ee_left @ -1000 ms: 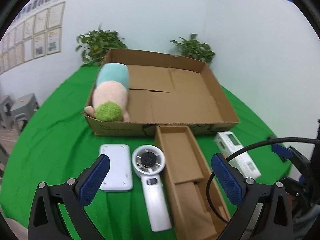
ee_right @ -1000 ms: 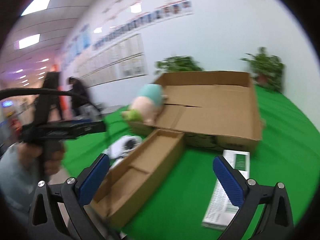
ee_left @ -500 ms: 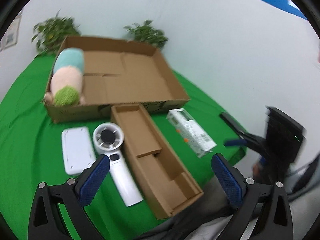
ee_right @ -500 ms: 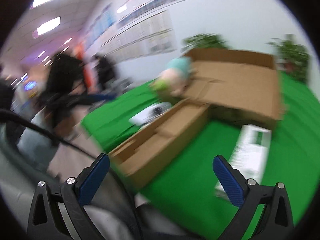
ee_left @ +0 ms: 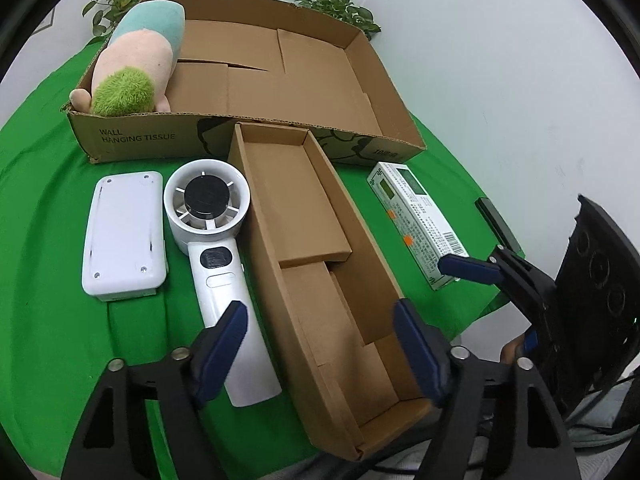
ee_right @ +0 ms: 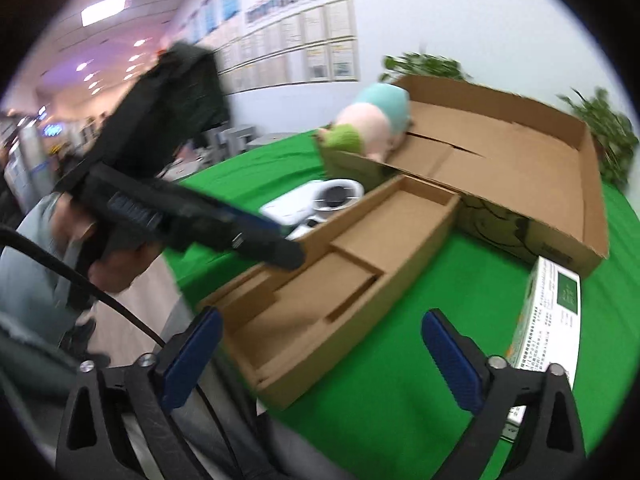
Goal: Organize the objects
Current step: 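Move both grippers to the wall of the long narrow cardboard tray, then close both grippers on the narrow tray's side wall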
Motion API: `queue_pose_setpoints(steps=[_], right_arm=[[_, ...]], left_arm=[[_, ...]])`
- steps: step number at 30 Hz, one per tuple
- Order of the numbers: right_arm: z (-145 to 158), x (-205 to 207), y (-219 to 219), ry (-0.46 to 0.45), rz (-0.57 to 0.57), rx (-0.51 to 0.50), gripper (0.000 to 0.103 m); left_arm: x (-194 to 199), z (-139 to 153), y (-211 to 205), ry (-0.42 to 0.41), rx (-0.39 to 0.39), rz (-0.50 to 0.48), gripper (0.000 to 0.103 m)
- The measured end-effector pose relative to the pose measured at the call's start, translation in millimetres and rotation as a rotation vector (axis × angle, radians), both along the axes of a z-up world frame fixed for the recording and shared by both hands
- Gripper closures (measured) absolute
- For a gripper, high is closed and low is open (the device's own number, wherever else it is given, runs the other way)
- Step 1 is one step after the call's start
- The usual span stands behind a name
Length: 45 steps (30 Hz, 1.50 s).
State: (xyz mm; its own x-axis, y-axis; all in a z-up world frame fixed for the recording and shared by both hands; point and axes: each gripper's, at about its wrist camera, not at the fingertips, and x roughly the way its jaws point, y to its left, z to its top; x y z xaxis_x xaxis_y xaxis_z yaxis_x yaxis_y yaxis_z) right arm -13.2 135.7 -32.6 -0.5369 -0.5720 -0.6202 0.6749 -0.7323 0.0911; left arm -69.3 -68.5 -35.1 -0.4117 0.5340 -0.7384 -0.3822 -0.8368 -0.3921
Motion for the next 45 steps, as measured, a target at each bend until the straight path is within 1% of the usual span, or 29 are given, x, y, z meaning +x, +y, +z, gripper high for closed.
queue_pose_setpoints(steps=[2,3,5,7,9,10,11,12,14,17,19,20,21,22,24,27,29,31,34,38,41,44,45], right_arm=[[-3.6,-11.2,3.6,-0.023,-0.045,-0.014,0.009],[-5.6,-15.5,4.8,-0.031,-0.064,-0.014,0.011],[-9.4,-23.1,5.9,-0.043,-0.108,-0.004,0.016],[-13.5,-29.3,6.3,-0.068,-0.146,0.002,0.025],[-15.6,-31.2,6.2,-0.080,-0.175,0.011,0.031],[-17.2,-32.9,5.4,-0.089,-0.193,0.016,0.032],[-18.2,-34.2,5.3,-0.101,-0.214,0.009,0.033],[-19.2,-34.9,5.9,-0.112,-0.230,0.007,0.036],[-21.1,-36.1,5.7,-0.133,-0.269,0.002,0.037],[-23.0,-36.1,6.8,-0.171,-0.298,-0.023,0.044],[-23.8,-36.5,7.7,-0.192,-0.312,-0.034,0.051],[-24.2,-38.0,7.4,-0.201,-0.315,-0.035,0.054],[-24.8,-38.6,6.9,-0.208,-0.318,-0.032,0.061],[-26.0,-38.9,7.3,-0.223,-0.318,-0.029,0.065],[-28.9,-41.2,7.7,-0.251,-0.318,-0.029,0.069],[-29.5,-37.3,13.8,-0.252,-0.353,-0.013,0.070],[-28.9,-35.6,20.2,-0.255,-0.373,-0.006,0.070],[-27.4,-33.4,25.2,-0.254,-0.394,-0.002,0.068],[-26.3,-32.4,28.2,-0.246,-0.414,0.010,0.067],[-33.9,-41.7,28.8,-0.283,-0.447,0.011,0.068],[-33.8,-42.5,25.8,-0.273,-0.466,0.023,0.069],[-32.3,-41.5,23.6,-0.262,-0.491,0.034,0.075],[-31.4,-42.2,23.4,-0.256,-0.498,0.038,0.079]], left_arm=[[-1.7,-4.3,0.7,-0.017,0.003,0.011,0.043],[-3.6,-7.4,2.1,-0.031,0.003,0.013,0.046],[-5.4,-11.8,4.8,-0.045,-0.014,0.021,0.058],[-5.6,-15.8,8.2,-0.054,-0.039,0.034,0.063],[-3.9,-16.0,11.0,-0.045,-0.064,0.052,0.065],[-3.1,-15.9,11.6,-0.042,-0.070,0.065,0.066],[-2.6,-15.3,10.9,-0.042,-0.075,0.073,0.072],[-2.0,-15.3,10.6,-0.040,-0.085,0.087,0.075],[-0.3,-15.5,9.2,-0.040,-0.091,0.110,0.080],[1.8,-15.2,10.0,-0.038,-0.100,0.135,0.083],[2.7,-14.8,11.9,-0.042,-0.099,0.136,0.084],[3.3,-14.7,14.4,-0.047,-0.094,0.127,0.084],[4.6,-14.0,17.3,-0.047,-0.096,0.117,0.085],[6.5,-13.7,21.6,-0.048,-0.095,0.102,0.085],[10.4,-12.9,29.0,-0.048,-0.095,0.085,0.085],[14.2,-12.2,42.3,-0.042,-0.110,0.064,0.085],[14.0,-12.8,48.7,-0.048,-0.098,0.048,0.085],[14.1,-13.1,54.7,-0.050,-0.097,0.034,0.085],[15.3,-12.5,59.1,-0.043,-0.101,0.030,0.085],[13.4,-15.3,64.6,-0.041,-0.100,0.028,0.085],[14.4,-15.1,63.4,-0.035,-0.096,0.035,0.085],[16.0,-14.7,63.7,-0.025,-0.104,0.045,0.086],[16.4,-14.6,63.3,-0.023,-0.105,0.050,0.086]])
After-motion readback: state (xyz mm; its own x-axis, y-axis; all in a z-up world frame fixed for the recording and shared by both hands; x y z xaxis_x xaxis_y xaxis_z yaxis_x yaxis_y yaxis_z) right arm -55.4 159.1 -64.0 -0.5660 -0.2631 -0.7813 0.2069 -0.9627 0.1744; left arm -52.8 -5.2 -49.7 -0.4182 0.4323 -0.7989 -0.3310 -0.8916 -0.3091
